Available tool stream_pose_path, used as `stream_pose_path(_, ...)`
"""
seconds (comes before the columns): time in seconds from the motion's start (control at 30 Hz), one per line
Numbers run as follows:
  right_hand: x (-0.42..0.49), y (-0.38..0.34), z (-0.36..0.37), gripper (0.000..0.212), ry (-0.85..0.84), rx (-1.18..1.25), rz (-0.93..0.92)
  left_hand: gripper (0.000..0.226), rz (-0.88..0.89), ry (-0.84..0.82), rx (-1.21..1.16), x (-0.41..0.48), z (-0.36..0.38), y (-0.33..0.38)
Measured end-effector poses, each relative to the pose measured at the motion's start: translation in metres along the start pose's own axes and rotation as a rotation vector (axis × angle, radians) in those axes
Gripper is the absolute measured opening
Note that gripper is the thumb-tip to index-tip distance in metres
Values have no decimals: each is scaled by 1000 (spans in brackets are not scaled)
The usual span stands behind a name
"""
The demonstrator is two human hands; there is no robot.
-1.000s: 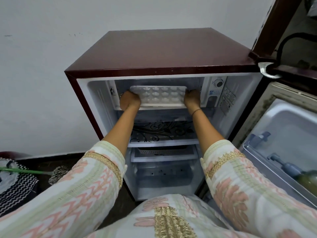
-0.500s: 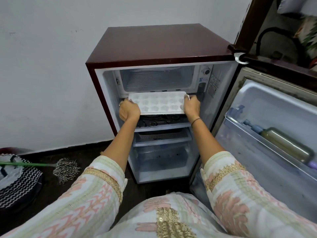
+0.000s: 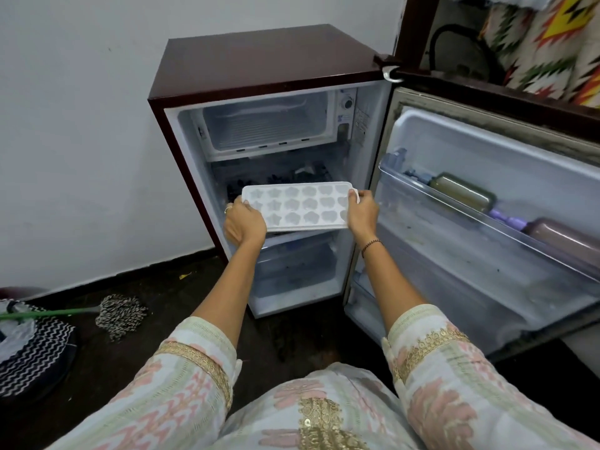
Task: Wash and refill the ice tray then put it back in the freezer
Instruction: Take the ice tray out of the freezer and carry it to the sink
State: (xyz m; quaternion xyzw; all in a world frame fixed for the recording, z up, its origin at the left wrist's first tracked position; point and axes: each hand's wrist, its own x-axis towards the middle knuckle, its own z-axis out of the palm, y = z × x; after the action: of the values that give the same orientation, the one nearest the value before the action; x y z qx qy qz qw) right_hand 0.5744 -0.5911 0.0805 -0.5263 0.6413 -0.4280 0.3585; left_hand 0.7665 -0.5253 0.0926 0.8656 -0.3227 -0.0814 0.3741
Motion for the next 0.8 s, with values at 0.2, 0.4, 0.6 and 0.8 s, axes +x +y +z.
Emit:
stream_pose_path(0.2,-37,23,-35,34,53,47,30,34,46,-26,-2,-47,-5,-3)
stream_pose_path(0.4,-72,58,-80,33,114,13,82,36,71,-91,-27,-102,3,-5)
stream_pose_path(0.6,-115,94,-152,34,179,-21,138,38,77,-184,-28,-182,14,2)
stream_pose_path(0.8,-160,134,-215,36,273,-11,215,36,147,-275,-8,-253,24,10)
